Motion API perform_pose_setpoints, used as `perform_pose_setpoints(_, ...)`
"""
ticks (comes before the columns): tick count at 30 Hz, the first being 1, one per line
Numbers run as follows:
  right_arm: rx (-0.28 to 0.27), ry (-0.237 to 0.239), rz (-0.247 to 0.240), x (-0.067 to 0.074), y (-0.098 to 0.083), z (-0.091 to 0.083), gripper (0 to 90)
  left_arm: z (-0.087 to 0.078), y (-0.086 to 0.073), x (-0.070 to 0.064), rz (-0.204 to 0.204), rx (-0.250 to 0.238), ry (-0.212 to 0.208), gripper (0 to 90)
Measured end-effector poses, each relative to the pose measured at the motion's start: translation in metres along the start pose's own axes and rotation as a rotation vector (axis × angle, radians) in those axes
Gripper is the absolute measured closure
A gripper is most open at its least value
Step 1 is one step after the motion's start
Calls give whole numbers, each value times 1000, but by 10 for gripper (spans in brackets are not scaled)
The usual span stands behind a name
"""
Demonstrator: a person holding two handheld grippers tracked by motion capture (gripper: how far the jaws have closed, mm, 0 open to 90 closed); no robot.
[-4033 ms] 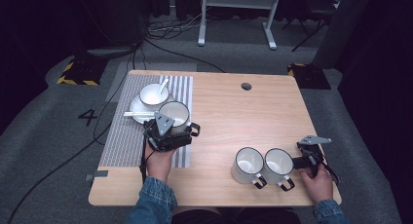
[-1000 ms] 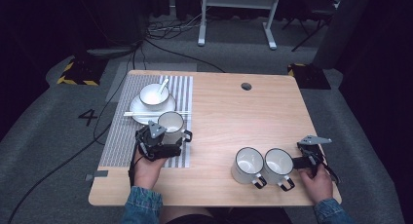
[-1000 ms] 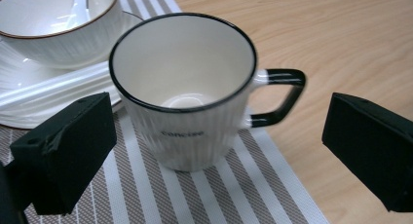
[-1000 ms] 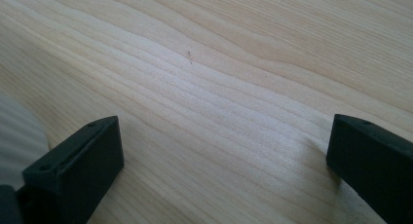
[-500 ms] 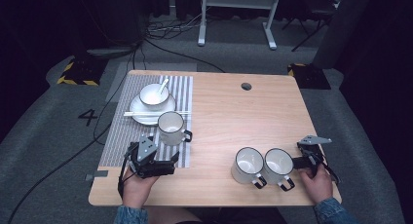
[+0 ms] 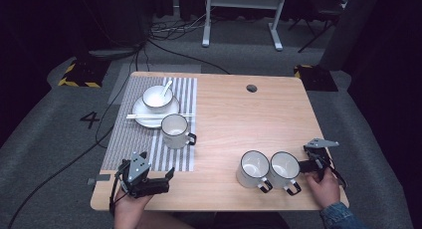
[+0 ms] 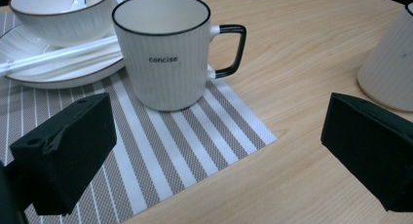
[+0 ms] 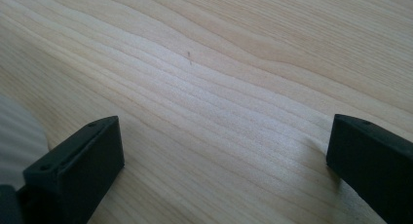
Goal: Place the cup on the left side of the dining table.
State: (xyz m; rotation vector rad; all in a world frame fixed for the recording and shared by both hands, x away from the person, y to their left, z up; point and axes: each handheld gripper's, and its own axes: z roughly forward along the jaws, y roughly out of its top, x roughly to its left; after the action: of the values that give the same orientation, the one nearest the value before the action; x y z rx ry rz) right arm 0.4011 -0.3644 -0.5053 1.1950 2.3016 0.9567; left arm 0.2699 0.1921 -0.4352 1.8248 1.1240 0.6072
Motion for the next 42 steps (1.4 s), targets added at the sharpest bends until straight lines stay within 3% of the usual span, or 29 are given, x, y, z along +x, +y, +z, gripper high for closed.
perform_pose_setpoints(11,0,0,2,0,0,0,4,-16,-17,0,-6,38,27,2)
perform_pose_setpoints(14,-1,0,2,0,0,0,4,-17,-24,2,-12,82,34,2)
perform_pose_setpoints(29,0,0,2,0,0,0,4,3,-54,24,-111,251,83,2)
perform_pose_setpoints(37,0,0,2,0,0,0,4,11,-63,29,-139,332,119,5)
perform_pose_setpoints(40,0,0,2,0,0,0,5,14,-66,30,-144,339,130,12)
perform_pose_setpoints(42,0,0,1,0,0,0,4,16,-69,30,-123,330,156,13)
